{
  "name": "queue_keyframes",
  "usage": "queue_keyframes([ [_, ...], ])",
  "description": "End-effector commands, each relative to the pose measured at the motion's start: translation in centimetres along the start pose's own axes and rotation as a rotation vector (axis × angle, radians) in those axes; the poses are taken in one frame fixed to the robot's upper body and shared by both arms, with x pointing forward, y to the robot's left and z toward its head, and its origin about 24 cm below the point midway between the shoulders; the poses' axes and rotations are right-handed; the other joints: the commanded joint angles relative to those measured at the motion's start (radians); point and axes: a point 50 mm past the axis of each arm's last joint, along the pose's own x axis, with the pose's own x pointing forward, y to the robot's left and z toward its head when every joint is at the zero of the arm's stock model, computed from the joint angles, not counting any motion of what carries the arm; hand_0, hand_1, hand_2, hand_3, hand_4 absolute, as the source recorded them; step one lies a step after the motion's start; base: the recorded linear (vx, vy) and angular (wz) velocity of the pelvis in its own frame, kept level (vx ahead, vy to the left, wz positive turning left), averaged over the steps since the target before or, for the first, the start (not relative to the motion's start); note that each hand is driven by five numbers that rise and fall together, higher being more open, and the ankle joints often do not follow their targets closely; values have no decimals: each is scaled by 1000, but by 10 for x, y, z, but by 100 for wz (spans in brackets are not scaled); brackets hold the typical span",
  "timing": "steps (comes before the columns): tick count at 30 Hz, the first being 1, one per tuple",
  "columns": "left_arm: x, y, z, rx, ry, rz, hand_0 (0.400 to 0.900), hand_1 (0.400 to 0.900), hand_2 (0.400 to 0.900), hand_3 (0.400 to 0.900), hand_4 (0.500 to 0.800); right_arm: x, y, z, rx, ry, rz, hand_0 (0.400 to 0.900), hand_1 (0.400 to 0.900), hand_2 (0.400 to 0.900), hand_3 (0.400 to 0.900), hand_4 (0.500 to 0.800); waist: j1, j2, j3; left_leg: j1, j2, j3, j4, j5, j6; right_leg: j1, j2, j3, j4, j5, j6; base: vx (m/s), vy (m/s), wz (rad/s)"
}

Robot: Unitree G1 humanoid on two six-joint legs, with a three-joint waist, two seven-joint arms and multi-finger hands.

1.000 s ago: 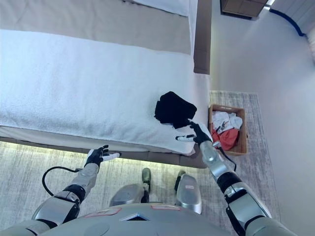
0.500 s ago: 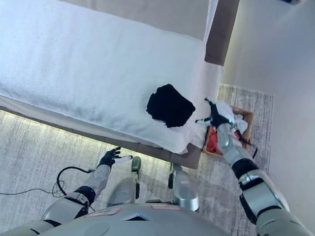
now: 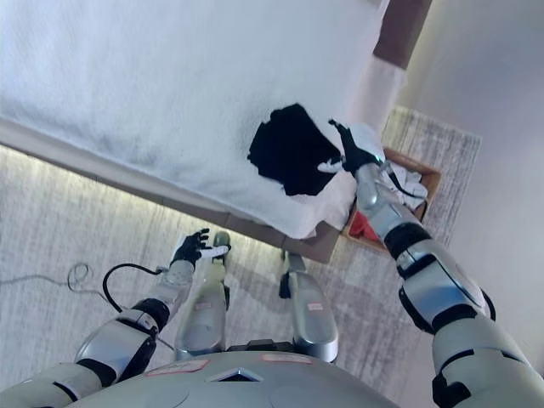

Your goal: Put the clothes on the bed into the basket.

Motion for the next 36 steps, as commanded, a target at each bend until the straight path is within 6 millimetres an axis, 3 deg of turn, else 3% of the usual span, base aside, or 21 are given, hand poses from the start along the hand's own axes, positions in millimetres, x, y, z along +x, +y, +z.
queue_keyframes([
  [1, 6, 13, 21, 2, -70, 43, 900, 900, 900, 900, 800, 23, -46, 37, 19, -108, -104, 900, 900, 900, 900, 800, 15, -28, 33, 14, 32, 49, 40, -65, 11, 8, -34, 23, 0, -7, 75, -46, 8, 7],
  [7, 8, 15, 26, 2, -77, 40, 900, 900, 900, 900, 800, 30, -51, 50, 35, -114, -66, 900, 900, 900, 900, 800, 24, -50, 62, -53, 22, 26, 80, -63, 11, -29, -35, 17, 0, 3, 74, -31, -1, 11],
  [15, 11, 19, 48, 22, -136, 40, 900, 900, 900, 900, 800, 42, -66, 61, 75, -58, -67, 900, 900, 900, 900, 800, 53, -55, 92, -104, 8, -5, 95, -54, 10, -59, -41, 1, 0, 12, 78, -21, -9, 13],
  [16, 12, 19, 49, 24, -138, 40, 900, 900, 900, 900, 800, 43, -69, 65, 82, -60, -68, 441, 441, 441, 441, 525, 55, -55, 94, -107, 7, -6, 96, -53, 10, -60, -41, -3, 0, 12, 77, -10, 6, 8],
  [17, 12, 19, 50, 23, -140, 39, 900, 900, 900, 900, 800, 44, -70, 65, 102, -51, -81, 400, 400, 400, 400, 500, 56, -55, 94, -108, 6, -9, 96, -52, 11, -61, -41, -3, 0, 13, 77, -7, 8, 5],
  [26, 12, 19, 47, 33, -126, 45, 900, 900, 900, 900, 800, 46, -65, 77, 167, -70, -88, 400, 400, 400, 400, 500, 65, -66, 89, -105, 2, -23, 84, -47, 10, -60, -41, -9, 0, 11, 81, -1, -1, 4],
  [36, 9, 20, 28, 18, -83, 58, 900, 900, 900, 900, 800, 39, -59, 62, 286, -65, -131, 400, 400, 400, 400, 500, 55, -60, 54, -54, -2, -16, 69, -58, 17, -20, -44, 0, 0, 3, 84, 7, 14, -4],
])
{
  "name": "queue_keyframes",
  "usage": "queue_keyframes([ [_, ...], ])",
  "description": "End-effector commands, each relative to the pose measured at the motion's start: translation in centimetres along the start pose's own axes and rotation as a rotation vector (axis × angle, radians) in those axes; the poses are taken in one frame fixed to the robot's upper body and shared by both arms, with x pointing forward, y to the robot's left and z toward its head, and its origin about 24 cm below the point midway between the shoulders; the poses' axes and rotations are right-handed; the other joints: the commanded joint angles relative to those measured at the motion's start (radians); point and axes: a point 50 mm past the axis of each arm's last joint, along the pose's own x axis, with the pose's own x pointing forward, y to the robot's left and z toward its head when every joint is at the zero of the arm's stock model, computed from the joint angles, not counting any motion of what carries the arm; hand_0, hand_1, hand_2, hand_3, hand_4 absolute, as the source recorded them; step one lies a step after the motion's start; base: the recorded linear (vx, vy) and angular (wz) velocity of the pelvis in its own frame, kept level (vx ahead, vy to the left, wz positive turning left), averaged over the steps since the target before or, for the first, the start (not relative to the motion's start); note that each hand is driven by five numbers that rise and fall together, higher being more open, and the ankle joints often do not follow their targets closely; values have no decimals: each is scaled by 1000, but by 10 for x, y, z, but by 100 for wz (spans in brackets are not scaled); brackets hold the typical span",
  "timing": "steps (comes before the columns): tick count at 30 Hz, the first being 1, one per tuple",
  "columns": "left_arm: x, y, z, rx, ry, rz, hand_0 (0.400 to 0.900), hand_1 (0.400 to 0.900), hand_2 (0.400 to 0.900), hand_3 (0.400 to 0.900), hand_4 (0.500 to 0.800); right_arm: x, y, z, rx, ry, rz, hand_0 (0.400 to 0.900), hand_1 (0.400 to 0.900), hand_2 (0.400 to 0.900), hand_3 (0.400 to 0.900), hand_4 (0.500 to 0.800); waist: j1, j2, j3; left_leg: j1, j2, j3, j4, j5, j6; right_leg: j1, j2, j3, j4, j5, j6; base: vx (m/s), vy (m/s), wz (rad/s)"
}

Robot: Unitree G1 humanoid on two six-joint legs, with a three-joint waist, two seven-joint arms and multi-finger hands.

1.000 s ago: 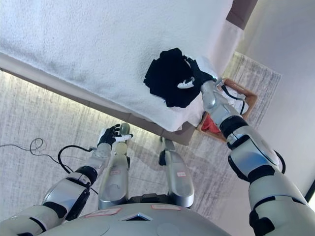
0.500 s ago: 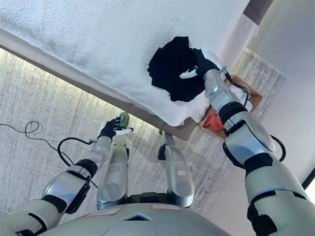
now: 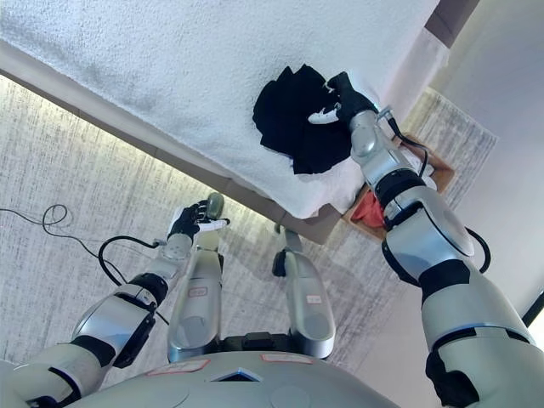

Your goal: Put the clothes on the bed into the basket.

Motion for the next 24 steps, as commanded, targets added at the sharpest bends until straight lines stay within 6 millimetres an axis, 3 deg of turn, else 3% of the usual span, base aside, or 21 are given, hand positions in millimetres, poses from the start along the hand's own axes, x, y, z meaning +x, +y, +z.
queue_keyframes([
  [1, -4, 8, -20, -11, 32, 37, 900, 900, 900, 900, 800, -1, -12, 16, 167, -99, -119, 400, 400, 400, 400, 500, 9, -19, -33, 98, 18, 74, -22, -59, 31, 43, -29, 86, -1, -2, 89, 20, 26, -16],
  [2, -5, 8, -20, -10, 32, 37, 900, 900, 900, 900, 800, -1, -12, 15, 167, -99, -119, 400, 400, 400, 400, 500, 10, -19, -33, 100, 18, 75, -22, -59, 31, 43, -29, 87, -1, -2, 89, 49, 63, -32],
  [3, -7, 7, -27, -22, 46, 39, 900, 900, 900, 900, 800, -8, -9, -3, 205, -71, -141, 400, 400, 400, 400, 500, -4, -13, -60, 130, 16, 89, -29, -69, 36, 63, -31, 94, -1, -4, 91, 55, 50, -27],
  [5, -8, 7, -29, -26, 49, 37, 900, 900, 900, 900, 800, -12, -8, -12, 216, -53, -147, 400, 400, 400, 400, 500, -7, -10, -71, 150, 17, 96, -35, -73, 37, 76, -31, 97, -1, -6, 92, 62, 51, -27],
  [6, -11, 3, -35, -34, 57, 23, 900, 900, 900, 900, 800, -22, -5, -41, 251, 21, -176, 400, 400, 400, 400, 500, -22, 1, -105, 191, 13, 112, -52, -80, 43, 101, -34, 102, -1, -12, 98, 55, 46, -20],
  [7, -11, 3, -35, -33, 58, 23, 900, 900, 900, 900, 800, -22, -5, -42, 251, 22, -176, 400, 400, 400, 400, 500, -20, 0, -103, 195, 13, 113, -54, -80, 43, 103, -34, 103, -1, -12, 97, 101, 73, -35],
  [9, -13, 3, -40, -34, 57, 5, 900, 900, 900, 900, 800, -42, -4, -92, 273, 174, -204, 400, 400, 400, 400, 500, -37, 19, -150, 260, 8, 134, -92, -84, 49, 140, -37, 109, -1, -20, 105, 74, 47, -23],
  [10, -13, 3, -40, -34, 58, 5, 900, 900, 900, 900, 800, -42, -4, -92, 273, 174, -204, 400, 400, 400, 400, 500, -35, 19, -148, 263, 9, 135, -94, -83, 49, 142, -36, 110, -1, -20, 105, 55, 37, -13],
  [12, -15, 5, -42, -58, 47, 1, 900, 900, 900, 900, 800, -65, -2, -134, 305, 313, -226, 400, 400, 400, 400, 500, -52, 36, -194, 310, -1, 151, -110, -91, 55, 175, -41, 119, -1, -25, 109, 69, 38, -16],
  [13, -15, 5, -42, -58, 48, 0, 900, 900, 900, 900, 800, -65, -2, -135, 305, 313, -226, 400, 400, 400, 400, 500, -51, 36, -193, 311, -1, 152, -110, -91, 55, 176, -41, 119, -1, -25, 109, 64, 30, -15],
  [16, -18, 2, -45, -76, 44, -19, 900, 900, 900, 900, 800, -92, -1, -173, 330, 450, -247, 400, 400, 400, 400, 500, -65, 50, -231, 347, -8, 162, -110, -104, 58, 212, -44, 125, -1, -35, 111, 64, 7, -8],
  [17, -20, -1, -48, -87, 43, -40, 900, 900, 900, 900, 800, -112, 0, -199, 346, 551, -263, 400, 400, 400, 400, 500, -71, 60, -253, 373, -6, 167, -110, -113, 59, 239, -41, 126, -1, -41, 110, 73, -14, -7],
  [20, -23, -3, -54, -80, 55, -58, 900, 900, 900, 900, 800, -132, -1, -220, 366, 649, -276, 400, 400, 400, 400, 500, -78, 64, -280, 385, -6, 170, -110, -118, 59, 255, -42, 125, -1, -48, 111, 36, -23, -3],
  [24, -28, -4, -69, -59, 99, -95, 900, 900, 900, 900, 800, -167, -20, -255, 374, 808, -335, 400, 400, 400, 400, 500, -94, 81, -317, 402, -3, 175, -110, -121, 55, 281, -46, 124, -1, -59, 110, 6, -19, 1],
])
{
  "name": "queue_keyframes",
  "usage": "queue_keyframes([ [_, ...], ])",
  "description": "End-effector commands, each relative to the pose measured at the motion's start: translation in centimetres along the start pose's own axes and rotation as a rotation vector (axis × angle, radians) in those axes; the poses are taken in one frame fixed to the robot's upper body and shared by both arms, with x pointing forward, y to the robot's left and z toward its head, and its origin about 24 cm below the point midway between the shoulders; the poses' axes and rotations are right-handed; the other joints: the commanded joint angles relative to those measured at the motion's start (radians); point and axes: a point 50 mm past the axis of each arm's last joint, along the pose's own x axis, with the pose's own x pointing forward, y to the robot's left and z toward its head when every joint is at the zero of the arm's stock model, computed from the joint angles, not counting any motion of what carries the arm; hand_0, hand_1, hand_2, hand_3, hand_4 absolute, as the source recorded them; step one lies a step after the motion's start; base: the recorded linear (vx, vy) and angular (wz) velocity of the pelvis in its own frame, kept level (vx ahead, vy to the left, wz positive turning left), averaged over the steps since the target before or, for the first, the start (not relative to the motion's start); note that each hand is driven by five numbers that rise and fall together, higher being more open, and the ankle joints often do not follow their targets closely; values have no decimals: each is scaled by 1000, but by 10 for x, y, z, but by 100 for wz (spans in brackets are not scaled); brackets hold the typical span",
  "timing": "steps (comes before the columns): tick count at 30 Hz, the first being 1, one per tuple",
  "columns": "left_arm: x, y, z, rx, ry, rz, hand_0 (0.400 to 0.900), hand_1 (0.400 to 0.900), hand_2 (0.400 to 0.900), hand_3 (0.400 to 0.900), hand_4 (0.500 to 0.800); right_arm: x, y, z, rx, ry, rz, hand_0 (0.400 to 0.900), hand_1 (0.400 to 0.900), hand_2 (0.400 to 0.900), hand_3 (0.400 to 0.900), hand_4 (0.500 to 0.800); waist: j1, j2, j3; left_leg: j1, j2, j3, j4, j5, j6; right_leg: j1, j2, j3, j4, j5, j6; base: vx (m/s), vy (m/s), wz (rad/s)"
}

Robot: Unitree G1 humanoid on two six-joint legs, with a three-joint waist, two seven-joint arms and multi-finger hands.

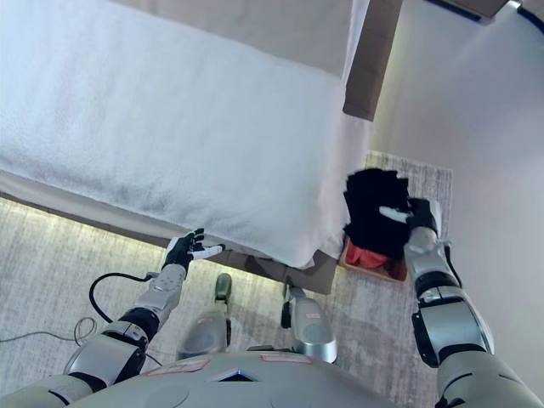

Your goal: Put the clothes on the bed into the basket.

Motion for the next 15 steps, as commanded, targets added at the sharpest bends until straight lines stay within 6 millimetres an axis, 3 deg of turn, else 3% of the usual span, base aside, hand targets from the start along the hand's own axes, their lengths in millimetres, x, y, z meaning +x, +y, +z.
queue_keyframes([
  [1, -1, 4, -7, 53, 5, -25, 900, 900, 900, 900, 800, 3, -63, -8, 56, 28, -170, 400, 400, 400, 400, 500, -7, 6, -86, 46, -7, 51, 6, -83, 18, 33, -40, 22, 1, -10, 62, 0, 0, 0],
  [2, -1, 3, -7, 53, 5, -25, 900, 900, 900, 900, 800, 3, -63, -8, 56, 28, -171, 400, 400, 400, 400, 500, -7, 6, -86, 46, -7, 50, 6, -83, 18, 33, -40, 22, 1, -10, 62, 37, -30, 1],
  [3, -3, 2, -13, 65, 21, -40, 900, 900, 900, 900, 800, 2, -80, -17, 68, 71, -215, 400, 400, 400, 400, 500, -9, 15, -96, 52, -6, 52, 6, -84, 16, 43, -41, 20, 1, -13, 61, 0, 0, 0],
  [9, -7, -4, -25, 73, 61, -79, 900, 900, 900, 900, 800, -1, -107, -23, 103, 113, -267, 400, 400, 400, 400, 500, -18, 43, -111, 75, -2, 61, 6, -90, 12, 63, -37, 27, 1, -23, 57, 36, -33, -7],
  [12, -8, -7, -26, 76, 63, -88, 900, 900, 900, 900, 800, -3, -116, -25, 116, 136, -291, 400, 400, 400, 400, 500, -17, 54, -116, 77, -1, 61, 6, -90, 10, 69, -36, 26, 1, -28, 56, 47, -30, 1],
  [15, -9, -13, -24, 75, 47, -115, 900, 900, 900, 900, 800, -7, -137, -26, 157, 160, -349, 400, 400, 400, 400, 500, -14, 75, -119, 80, 0, 57, 6, -90, 7, 78, -38, 19, 1, -35, 56, 50, -28, 5],
])
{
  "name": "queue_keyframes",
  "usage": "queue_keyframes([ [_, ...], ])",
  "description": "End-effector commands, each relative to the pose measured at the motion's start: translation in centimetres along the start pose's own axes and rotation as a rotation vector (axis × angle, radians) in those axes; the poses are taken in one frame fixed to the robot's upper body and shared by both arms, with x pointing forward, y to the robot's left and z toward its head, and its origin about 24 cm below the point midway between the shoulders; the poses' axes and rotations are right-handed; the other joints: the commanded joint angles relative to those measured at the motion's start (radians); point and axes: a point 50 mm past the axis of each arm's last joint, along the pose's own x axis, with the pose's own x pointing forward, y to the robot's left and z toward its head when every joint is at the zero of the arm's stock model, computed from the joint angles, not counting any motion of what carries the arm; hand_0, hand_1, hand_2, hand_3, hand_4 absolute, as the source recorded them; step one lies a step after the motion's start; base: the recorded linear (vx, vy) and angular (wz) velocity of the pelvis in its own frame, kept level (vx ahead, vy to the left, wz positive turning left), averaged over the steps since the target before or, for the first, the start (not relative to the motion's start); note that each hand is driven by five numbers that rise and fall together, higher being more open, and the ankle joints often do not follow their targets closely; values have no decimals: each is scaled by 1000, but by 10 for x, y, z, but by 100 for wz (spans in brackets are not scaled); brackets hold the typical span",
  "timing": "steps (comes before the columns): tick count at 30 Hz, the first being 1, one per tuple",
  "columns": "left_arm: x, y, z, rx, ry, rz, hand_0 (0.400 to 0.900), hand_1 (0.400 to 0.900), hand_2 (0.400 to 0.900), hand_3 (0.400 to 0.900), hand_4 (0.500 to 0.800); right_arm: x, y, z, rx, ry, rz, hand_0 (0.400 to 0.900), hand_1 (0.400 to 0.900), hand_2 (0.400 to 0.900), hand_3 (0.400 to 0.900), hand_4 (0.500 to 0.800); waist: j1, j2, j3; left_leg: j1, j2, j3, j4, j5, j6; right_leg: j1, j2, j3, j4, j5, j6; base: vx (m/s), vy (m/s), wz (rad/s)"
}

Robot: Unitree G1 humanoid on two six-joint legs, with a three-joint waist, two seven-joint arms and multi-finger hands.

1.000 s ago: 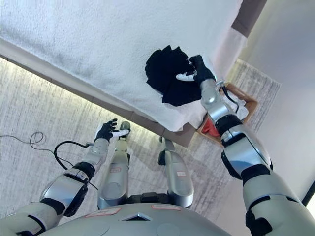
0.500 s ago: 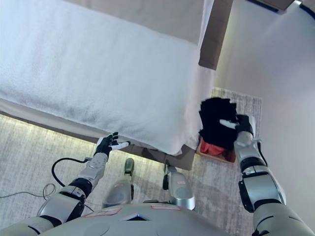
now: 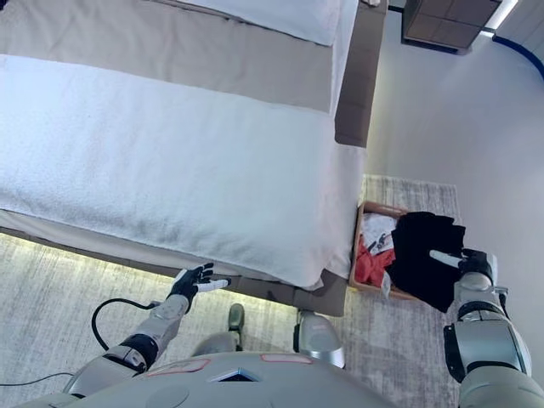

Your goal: Put the clothes on the bed into the basket.

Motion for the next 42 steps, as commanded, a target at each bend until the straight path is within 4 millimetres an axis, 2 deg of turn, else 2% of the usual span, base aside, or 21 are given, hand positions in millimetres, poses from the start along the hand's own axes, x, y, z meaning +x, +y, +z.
queue_keyframes([
  [1, 6, 4, 28, 27, -96, 4, 900, 900, 900, 900, 800, 2, -61, 39, 142, -81, -179, 400, 400, 400, 400, 500, 18, -3, -10, 63, -8, 44, 6, -87, 4, 69, -45, 12, 1, -33, 58, 51, -30, 8],
  [6, 5, 1, 23, 32, -75, -7, 900, 900, 900, 900, 800, 0, -82, 50, 170, -103, -226, 400, 400, 400, 400, 500, 17, 14, -10, 65, -8, 46, 6, -87, 0, 73, -46, 12, 1, -40, 56, 31, -17, -1],
  [11, 5, -3, 20, 34, -59, -18, 900, 900, 900, 900, 800, 0, -87, 56, 169, -110, -237, 400, 400, 400, 400, 500, 17, 26, -12, 69, -7, 50, 6, -87, -2, 77, -44, 15, 1, -46, 54, 20, -16, -2],
  [12, 5, -4, 19, 32, -58, -20, 900, 900, 900, 900, 800, -1, -88, 57, 171, -109, -240, 465, 465, 465, 465, 539, 16, 30, -12, 71, -7, 51, 6, -88, -2, 79, -43, 15, 1, -47, 53, 31, -30, -3],
  [13, 5, -5, 19, 33, -55, -22, 900, 900, 900, 900, 800, -1, -89, 58, 172, -110, -243, 502, 502, 502, 502, 561, 16, 33, -13, 74, -6, 52, 6, -88, -3, 81, -42, 14, 1, -50, 52, 0, 0, 0],
  [14, 5, -6, 19, 30, -58, -26, 900, 900, 900, 900, 800, -1, -90, 59, 170, -110, -244, 794, 794, 794, 794, 736, 16, 35, -13, 75, -5, 53, 6, -88, -3, 83, -42, 15, 1, -52, 52, 0, 0, 0],
  [15, 4, -7, 19, 27, -59, -30, 900, 900, 900, 900, 800, -1, -90, 59, 172, -109, -244, 900, 900, 900, 900, 800, 15, 37, -14, 77, -5, 53, 6, -89, -4, 86, -40, 16, 1, -54, 51, 0, 0, 0],
  [23, 4, -11, 18, 17, -48, -39, 900, 900, 900, 900, 800, -1, -88, 58, 169, -90, -233, 900, 900, 900, 900, 800, 10, 43, -21, 84, 5, 56, 6, -89, -9, 99, -34, 15, 1, -68, 44, 2, -7, 0],
  [35, 4, -13, 14, 14, -31, -41, 900, 900, 900, 900, 800, -1, -79, 71, 140, -128, -207, 900, 900, 900, 900, 800, 8, 32, -13, 87, 11, 61, 6, -89, -10, 105, -28, 14, 1, -70, 41, -3, -2, -1],
  [39, 4, -10, 13, 6, -26, -29, 900, 900, 900, 900, 800, -1, -66, 83, 132, -186, -174, 900, 900, 900, 900, 800, 7, 28, -11, 91, 11, 64, 6, -90, -9, 107, -28, 18, 1, -69, 41, -5, 6, -3],
  [42, 4, -8, 12, -6, -25, -14, 900, 900, 900, 900, 800, -1, -48, 89, 126, -234, -135, 900, 900, 900, 900, 800, 5, 27, -13, 94, 10, 68, 6, -93, -6, 109, -28, 22, 1, -69, 41, -7, 19, -5],
])
